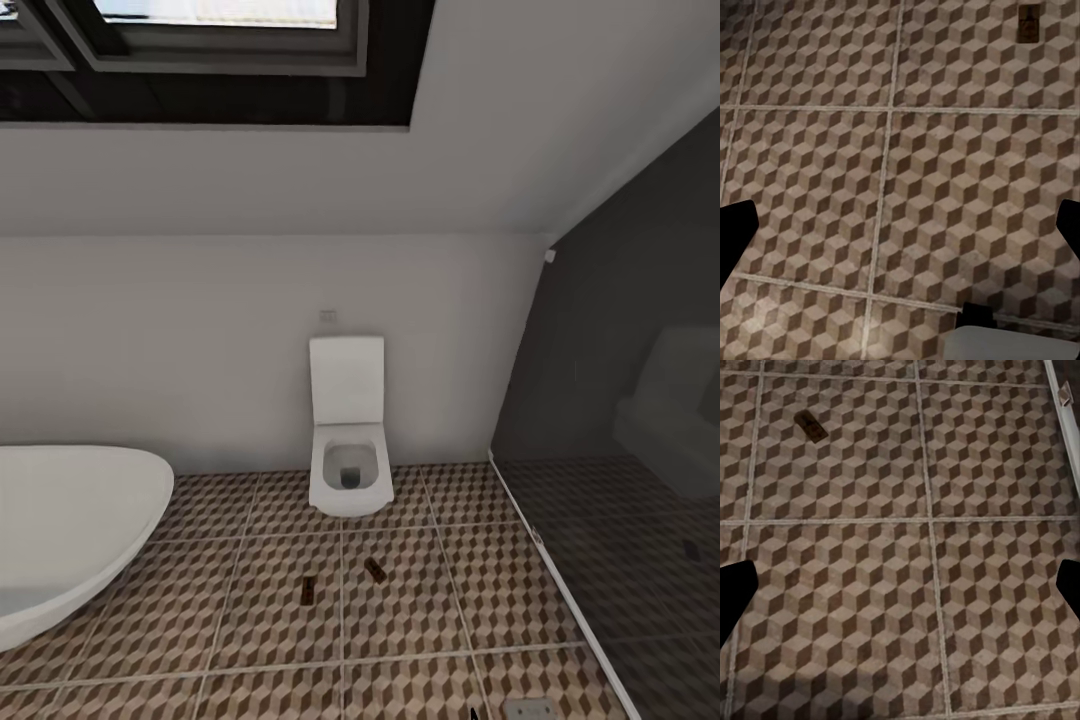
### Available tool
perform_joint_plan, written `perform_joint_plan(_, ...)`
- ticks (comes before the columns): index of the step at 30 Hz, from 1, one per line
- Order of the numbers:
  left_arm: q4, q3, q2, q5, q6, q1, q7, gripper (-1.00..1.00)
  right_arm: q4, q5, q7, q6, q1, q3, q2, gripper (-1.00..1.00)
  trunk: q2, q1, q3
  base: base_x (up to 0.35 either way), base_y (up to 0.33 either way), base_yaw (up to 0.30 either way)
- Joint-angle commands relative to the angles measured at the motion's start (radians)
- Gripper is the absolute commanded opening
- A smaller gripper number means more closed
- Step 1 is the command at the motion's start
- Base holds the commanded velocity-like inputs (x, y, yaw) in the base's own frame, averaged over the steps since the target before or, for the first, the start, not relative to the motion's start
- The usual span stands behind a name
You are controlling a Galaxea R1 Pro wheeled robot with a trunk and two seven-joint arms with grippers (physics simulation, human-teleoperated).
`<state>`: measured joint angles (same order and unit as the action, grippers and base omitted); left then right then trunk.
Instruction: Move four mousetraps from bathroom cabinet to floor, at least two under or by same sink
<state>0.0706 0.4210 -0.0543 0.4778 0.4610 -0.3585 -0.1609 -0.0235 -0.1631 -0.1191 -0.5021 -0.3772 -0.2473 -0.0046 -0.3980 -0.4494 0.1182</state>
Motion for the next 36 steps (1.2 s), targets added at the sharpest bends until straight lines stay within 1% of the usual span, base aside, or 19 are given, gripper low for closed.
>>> perform_joint_plan(1,0.003,0.008,0.001,0.004,0.004,-0.002,-0.002,1.00,0.000,-0.009,-0.002,-0.003,-0.001,-0.009,0.000,1.00,-0.002,-0.001,0.000,0.000,0.000,0.000)
perform_joint_plan(29,0.004,0.009,0.002,0.004,0.004,-0.001,-0.002,1.00,0.000,-0.009,-0.002,-0.003,0.000,-0.009,0.000,1.00,-0.002,-0.001,-0.044,0.000,0.000,0.000)
perform_joint_plan(36,0.003,0.009,0.002,0.003,0.004,-0.001,-0.002,1.00,0.000,-0.008,-0.003,-0.003,0.000,-0.009,0.000,1.00,-0.002,-0.001,-0.049,0.000,0.000,0.000)
